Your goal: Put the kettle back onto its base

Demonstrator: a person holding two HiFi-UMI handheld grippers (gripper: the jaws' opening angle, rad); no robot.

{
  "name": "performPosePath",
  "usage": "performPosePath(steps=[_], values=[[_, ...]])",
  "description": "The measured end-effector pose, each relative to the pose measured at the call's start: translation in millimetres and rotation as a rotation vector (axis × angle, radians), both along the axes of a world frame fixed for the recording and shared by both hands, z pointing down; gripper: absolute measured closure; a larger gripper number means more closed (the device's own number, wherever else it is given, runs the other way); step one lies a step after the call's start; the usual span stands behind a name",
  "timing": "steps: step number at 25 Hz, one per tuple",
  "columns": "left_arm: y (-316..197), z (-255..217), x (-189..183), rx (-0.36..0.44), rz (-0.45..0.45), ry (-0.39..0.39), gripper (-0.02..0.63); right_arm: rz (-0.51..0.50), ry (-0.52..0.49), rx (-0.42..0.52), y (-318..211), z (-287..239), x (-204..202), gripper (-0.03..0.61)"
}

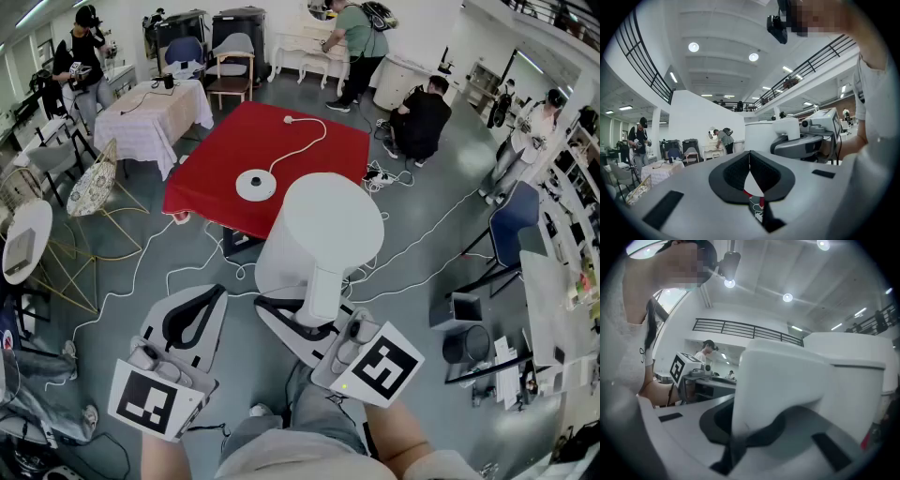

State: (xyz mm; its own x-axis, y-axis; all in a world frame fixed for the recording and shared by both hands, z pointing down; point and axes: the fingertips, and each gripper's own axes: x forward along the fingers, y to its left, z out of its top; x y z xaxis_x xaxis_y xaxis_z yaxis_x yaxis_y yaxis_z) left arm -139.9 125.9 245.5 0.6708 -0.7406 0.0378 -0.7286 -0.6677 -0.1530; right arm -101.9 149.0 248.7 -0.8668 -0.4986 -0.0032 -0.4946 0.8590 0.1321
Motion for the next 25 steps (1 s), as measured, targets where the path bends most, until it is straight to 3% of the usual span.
performPosePath(steps=[10, 25], values=[[46, 2, -32, -0.007, 0.029, 0.022, 0.603, 0.026, 0.031, 0.018, 44, -8, -38, 0.569], [57, 2, -34, -0.004, 0.029, 0.055, 0.603, 0.021, 0.066, 0.050, 58, -9, -43, 0.569]])
